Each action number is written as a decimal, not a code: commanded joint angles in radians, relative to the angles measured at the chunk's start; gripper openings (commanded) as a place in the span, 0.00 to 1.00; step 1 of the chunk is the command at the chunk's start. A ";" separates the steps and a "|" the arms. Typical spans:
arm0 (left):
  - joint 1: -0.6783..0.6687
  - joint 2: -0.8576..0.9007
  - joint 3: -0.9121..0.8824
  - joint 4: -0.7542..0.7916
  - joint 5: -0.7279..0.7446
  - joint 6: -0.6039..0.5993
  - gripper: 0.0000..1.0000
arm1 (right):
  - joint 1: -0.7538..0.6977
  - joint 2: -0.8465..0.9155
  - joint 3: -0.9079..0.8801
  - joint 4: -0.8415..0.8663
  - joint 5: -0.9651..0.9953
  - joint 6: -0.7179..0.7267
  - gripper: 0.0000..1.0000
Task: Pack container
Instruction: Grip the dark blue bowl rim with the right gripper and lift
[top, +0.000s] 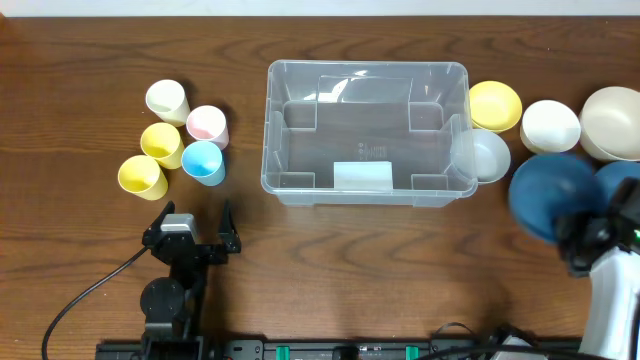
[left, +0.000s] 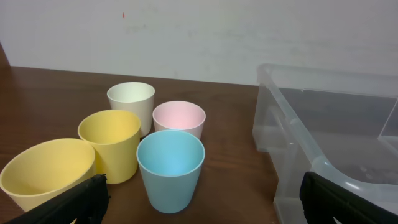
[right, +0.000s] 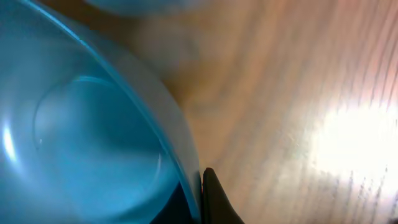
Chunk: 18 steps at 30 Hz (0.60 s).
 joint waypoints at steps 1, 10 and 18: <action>0.005 -0.007 -0.011 -0.042 0.006 0.017 0.98 | -0.004 -0.106 0.122 -0.021 -0.003 -0.019 0.01; 0.005 -0.007 -0.011 -0.042 0.006 0.017 0.98 | 0.135 -0.242 0.329 0.094 -0.259 -0.019 0.02; 0.005 -0.007 -0.011 -0.042 0.006 0.017 0.98 | 0.620 -0.127 0.333 0.395 -0.142 0.057 0.02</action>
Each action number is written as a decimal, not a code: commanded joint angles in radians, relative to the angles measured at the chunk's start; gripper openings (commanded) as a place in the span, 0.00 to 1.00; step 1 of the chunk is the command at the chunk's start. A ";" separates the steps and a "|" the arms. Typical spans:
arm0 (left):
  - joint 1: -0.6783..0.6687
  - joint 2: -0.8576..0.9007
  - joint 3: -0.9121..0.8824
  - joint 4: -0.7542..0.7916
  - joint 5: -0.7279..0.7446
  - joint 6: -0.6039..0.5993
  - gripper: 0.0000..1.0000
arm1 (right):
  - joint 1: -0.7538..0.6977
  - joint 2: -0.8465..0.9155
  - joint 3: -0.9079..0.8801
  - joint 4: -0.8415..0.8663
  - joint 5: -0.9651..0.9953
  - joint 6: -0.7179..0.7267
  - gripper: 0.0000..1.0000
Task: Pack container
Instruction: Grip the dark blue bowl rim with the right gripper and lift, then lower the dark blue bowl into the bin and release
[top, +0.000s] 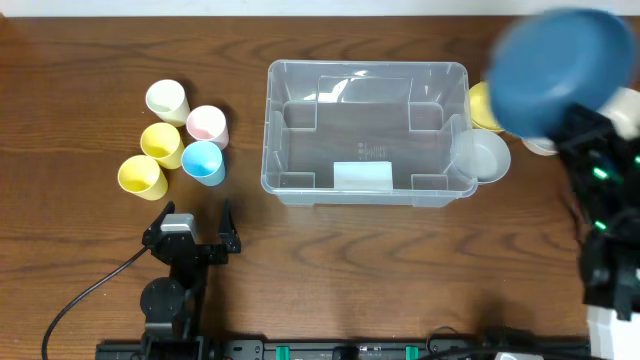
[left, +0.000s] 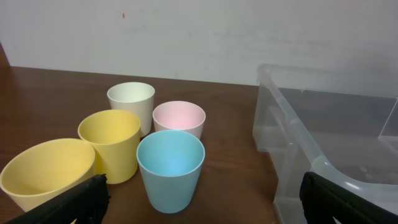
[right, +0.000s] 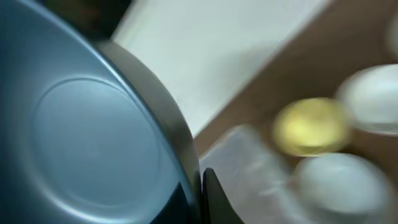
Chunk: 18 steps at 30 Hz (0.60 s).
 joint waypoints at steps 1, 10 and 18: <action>0.005 -0.007 -0.011 -0.042 0.006 0.016 0.98 | 0.196 0.096 0.014 0.079 0.061 0.029 0.02; 0.005 -0.007 -0.011 -0.042 0.006 0.016 0.98 | 0.581 0.484 0.130 0.265 0.289 -0.006 0.02; 0.005 -0.007 -0.011 -0.042 0.006 0.016 0.98 | 0.619 0.706 0.243 0.239 0.313 0.016 0.01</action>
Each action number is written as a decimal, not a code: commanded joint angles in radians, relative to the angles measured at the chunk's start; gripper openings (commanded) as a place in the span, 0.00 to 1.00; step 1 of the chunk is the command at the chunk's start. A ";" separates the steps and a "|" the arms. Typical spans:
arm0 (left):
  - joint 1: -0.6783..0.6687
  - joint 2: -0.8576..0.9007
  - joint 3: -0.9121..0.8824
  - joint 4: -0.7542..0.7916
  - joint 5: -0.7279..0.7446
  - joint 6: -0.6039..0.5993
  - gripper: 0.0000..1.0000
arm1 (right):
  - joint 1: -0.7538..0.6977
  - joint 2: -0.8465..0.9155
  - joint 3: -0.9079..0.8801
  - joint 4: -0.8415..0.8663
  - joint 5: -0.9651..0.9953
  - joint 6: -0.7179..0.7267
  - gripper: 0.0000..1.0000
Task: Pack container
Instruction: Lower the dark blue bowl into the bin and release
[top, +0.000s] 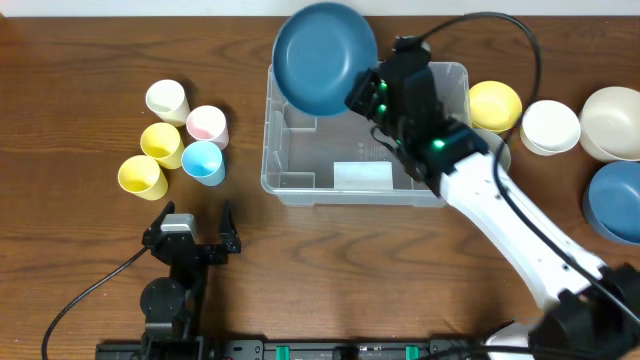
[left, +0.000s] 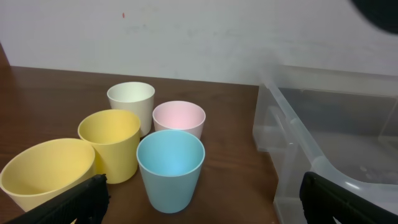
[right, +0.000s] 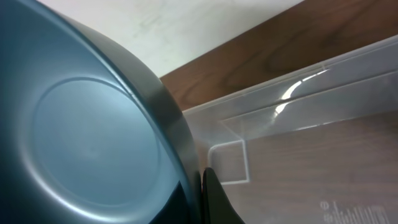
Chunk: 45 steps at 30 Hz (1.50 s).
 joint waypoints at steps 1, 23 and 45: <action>0.005 -0.007 -0.012 -0.041 0.006 0.017 0.98 | 0.000 0.043 0.038 -0.016 0.053 0.021 0.02; 0.005 -0.007 -0.012 -0.041 0.006 0.017 0.98 | 0.001 0.316 0.037 -0.170 -0.022 0.133 0.01; 0.005 -0.007 -0.012 -0.041 0.006 0.017 0.98 | -0.001 0.345 0.037 -0.184 -0.022 0.053 0.99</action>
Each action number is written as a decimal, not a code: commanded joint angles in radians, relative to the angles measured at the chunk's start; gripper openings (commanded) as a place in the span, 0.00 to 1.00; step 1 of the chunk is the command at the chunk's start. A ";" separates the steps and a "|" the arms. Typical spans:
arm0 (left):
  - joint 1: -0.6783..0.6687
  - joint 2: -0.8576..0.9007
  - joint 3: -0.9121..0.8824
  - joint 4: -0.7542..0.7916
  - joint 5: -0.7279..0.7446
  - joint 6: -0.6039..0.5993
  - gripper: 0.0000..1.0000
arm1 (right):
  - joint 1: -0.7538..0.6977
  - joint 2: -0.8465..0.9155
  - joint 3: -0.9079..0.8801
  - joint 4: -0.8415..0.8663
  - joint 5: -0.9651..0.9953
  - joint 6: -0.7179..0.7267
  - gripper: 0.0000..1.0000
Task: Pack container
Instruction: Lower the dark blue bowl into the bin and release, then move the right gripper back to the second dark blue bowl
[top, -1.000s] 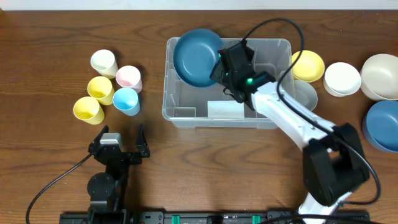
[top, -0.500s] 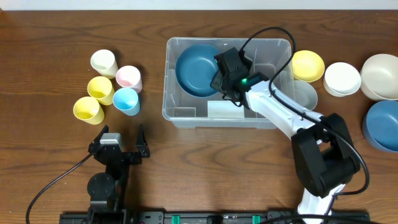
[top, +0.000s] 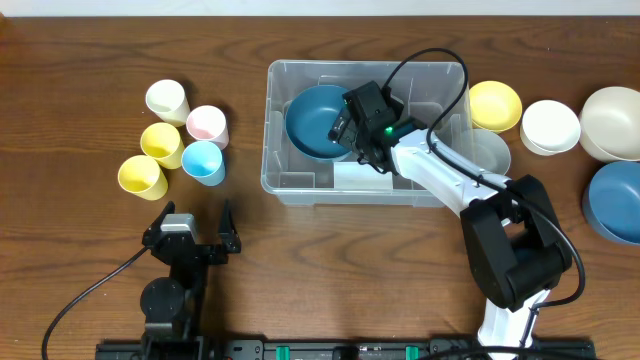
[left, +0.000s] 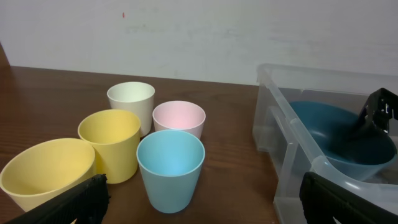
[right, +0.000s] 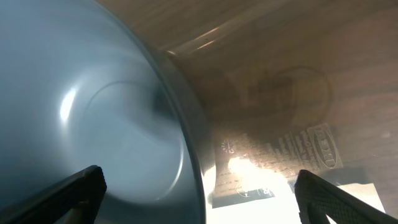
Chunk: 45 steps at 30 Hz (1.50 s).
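The clear plastic container (top: 272, 150) stands mid-table. A dark blue bowl (top: 312, 120) lies upright in its left half, also showing in the left wrist view as the bowl (left: 336, 134). My right gripper (top: 345, 128) reaches into the container at the bowl's right rim. In the right wrist view the gripper (right: 199, 193) is open, its fingers wide apart on either side of the rim of the bowl (right: 93, 124). My left gripper (top: 197, 232) rests open near the table's front edge, holding nothing.
Left of the container stand several cups: white (top: 167, 100), pink (top: 207, 124), light blue (top: 203, 161) and two yellow (top: 161, 144). To its right are a clear bowl (top: 482, 155), a yellow bowl (top: 495, 105), a white bowl (top: 550, 126), a cream bowl (top: 612, 122) and a blue bowl (top: 615, 200).
My right gripper held the dark blue bowl tilted over the container's far left corner. Now the bowl lies inside the container's left half and the gripper is open around its rim. The left arm is unmoved.
My right gripper first held the dark blue bowl low at the table's right, beside the other blue bowl. Then the bowl was raised over the bowls at the back right, then over the container's far left corner. Now it lies in the container, let go.
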 joint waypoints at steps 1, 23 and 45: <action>0.005 -0.007 -0.012 -0.041 0.006 0.017 0.98 | 0.000 -0.018 0.025 0.007 0.008 -0.059 0.99; 0.005 -0.007 -0.012 -0.041 0.006 0.017 0.98 | -0.554 -0.715 0.145 -0.687 0.366 -0.068 0.99; 0.005 -0.007 -0.012 -0.041 0.006 0.017 0.98 | -1.231 -0.668 -0.414 -0.344 0.076 0.087 0.99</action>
